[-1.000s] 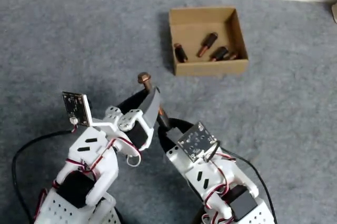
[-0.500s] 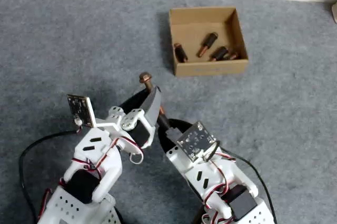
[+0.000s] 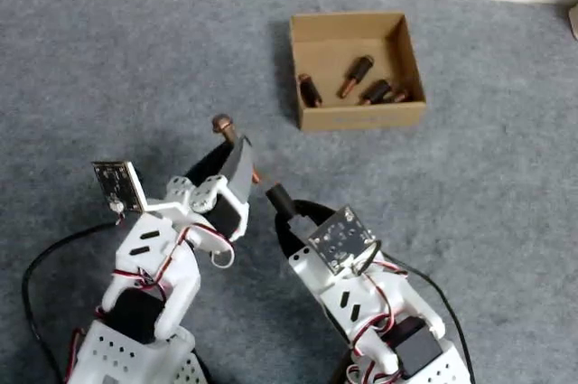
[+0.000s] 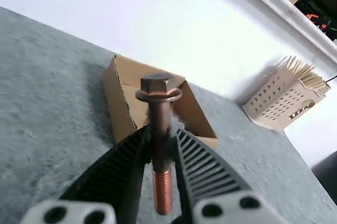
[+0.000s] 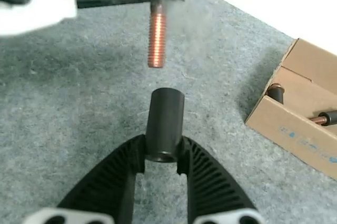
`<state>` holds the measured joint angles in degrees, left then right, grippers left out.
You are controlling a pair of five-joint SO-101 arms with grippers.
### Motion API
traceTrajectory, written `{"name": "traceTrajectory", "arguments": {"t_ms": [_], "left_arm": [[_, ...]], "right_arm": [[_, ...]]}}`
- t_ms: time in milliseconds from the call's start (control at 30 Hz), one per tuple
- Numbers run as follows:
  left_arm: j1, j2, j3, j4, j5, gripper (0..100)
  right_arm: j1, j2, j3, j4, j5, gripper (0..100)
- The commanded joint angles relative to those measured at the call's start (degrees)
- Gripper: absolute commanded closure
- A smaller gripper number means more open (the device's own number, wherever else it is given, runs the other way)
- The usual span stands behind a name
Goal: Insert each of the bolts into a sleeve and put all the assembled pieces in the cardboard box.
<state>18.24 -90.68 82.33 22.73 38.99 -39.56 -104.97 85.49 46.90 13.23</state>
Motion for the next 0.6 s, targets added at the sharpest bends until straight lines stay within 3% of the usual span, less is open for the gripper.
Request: {"name": "traceTrajectory", "arguments": {"t_ms": [0, 567], "left_arm": [[-0.4, -0.4, -1.89, -1.41, 3.87, 100], [9.45, -0.13, 0.22, -1.23, 4.4, 100]], "right_arm": [[0.66, -0.4, -1.1, -1.89, -0.44, 99.4], [0.75, -0.4, -1.1, -2.07, -0.35, 99.4]]}}
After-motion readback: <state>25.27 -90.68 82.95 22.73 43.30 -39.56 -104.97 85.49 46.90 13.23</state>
